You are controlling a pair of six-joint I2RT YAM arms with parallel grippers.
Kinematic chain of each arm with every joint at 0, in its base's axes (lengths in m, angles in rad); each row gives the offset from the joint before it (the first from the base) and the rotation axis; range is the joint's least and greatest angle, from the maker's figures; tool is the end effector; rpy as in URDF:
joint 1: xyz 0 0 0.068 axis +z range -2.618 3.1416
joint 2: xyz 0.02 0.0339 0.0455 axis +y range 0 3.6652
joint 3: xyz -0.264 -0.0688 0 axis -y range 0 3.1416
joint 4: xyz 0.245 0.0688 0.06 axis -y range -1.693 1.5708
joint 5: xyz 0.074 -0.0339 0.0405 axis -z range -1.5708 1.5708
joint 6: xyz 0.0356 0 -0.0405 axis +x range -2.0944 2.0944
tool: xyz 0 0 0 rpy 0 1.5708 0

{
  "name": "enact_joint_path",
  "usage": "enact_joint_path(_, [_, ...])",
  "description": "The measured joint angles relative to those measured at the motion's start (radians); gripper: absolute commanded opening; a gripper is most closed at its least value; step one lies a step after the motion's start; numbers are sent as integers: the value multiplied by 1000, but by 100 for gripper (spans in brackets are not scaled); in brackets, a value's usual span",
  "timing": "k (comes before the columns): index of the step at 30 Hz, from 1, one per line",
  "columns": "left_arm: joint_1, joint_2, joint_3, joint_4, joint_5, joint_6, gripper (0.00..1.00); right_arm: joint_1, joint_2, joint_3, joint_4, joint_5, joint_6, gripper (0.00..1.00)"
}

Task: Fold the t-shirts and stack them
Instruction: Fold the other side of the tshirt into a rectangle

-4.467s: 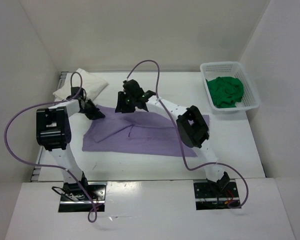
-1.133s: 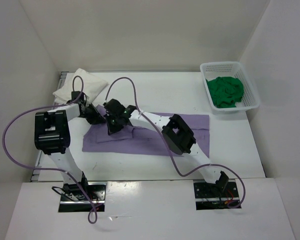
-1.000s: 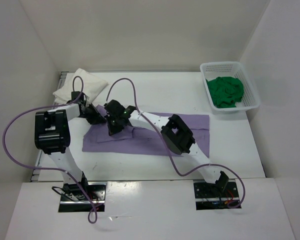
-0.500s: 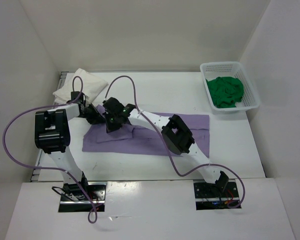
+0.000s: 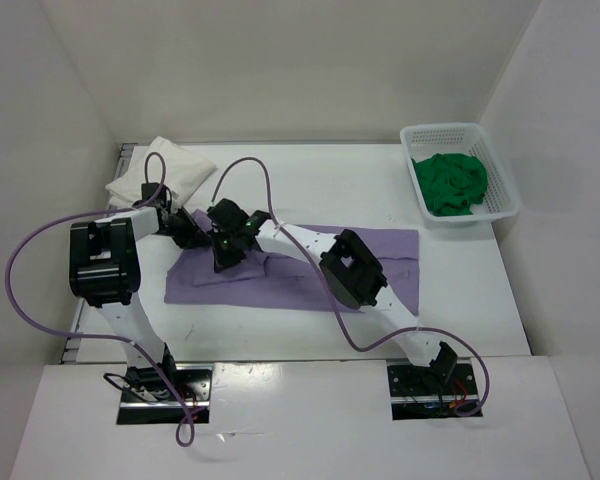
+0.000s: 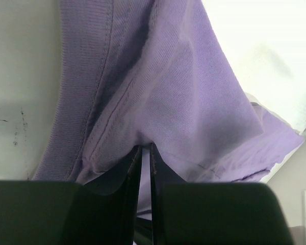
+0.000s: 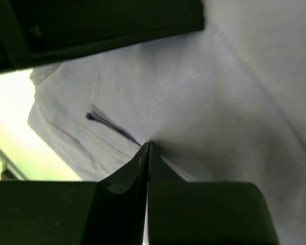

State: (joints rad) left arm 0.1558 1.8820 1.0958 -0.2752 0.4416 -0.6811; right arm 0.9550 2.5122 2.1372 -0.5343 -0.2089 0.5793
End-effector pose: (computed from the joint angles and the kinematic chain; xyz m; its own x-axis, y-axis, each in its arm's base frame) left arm 0.3661 0.0421 0.1411 -0.7113 -0.6880 -0.1439 -0.4921 0.6337 -0.5969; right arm 0.3118 0.4534 0.1491 -0.8589 -0.2866 -0.4245 -0.4803 0.7385 0.4732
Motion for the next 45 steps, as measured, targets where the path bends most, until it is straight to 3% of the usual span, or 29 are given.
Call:
enact_joint_path(6, [5, 18, 14, -2, 14, 0, 16, 1, -7, -42, 19, -126, -31, 0])
enact_joint_path(15, [33, 47, 39, -20, 61, 0, 15, 23, -149, -271, 33, -259, -115, 0])
enact_joint_path(21, [37, 45, 39, -16, 60, 0, 15, 41, -259, -333, 9, -230, -125, 0])
enact_joint_path(26, [37, 30, 39, -19, 38, 3, 15, -20, -315, -369, 34, -151, -123, 0])
enact_joint_path(33, [41, -56, 16, -22, -2, 30, 15, -88, -323, -516, 62, -52, -114, 0])
enact_joint_path(40, [41, -143, -8, -47, -22, 50, 15, -89, -346, -580, 119, -64, -74, 0])
enact_joint_path(43, [40, -207, -10, -62, -25, 50, 15, -89, -348, -577, 114, -68, -70, 10])
enact_joint_path(45, [34, -261, -10, -64, -24, 51, 15, -97, -348, -555, 90, -73, -72, 26])
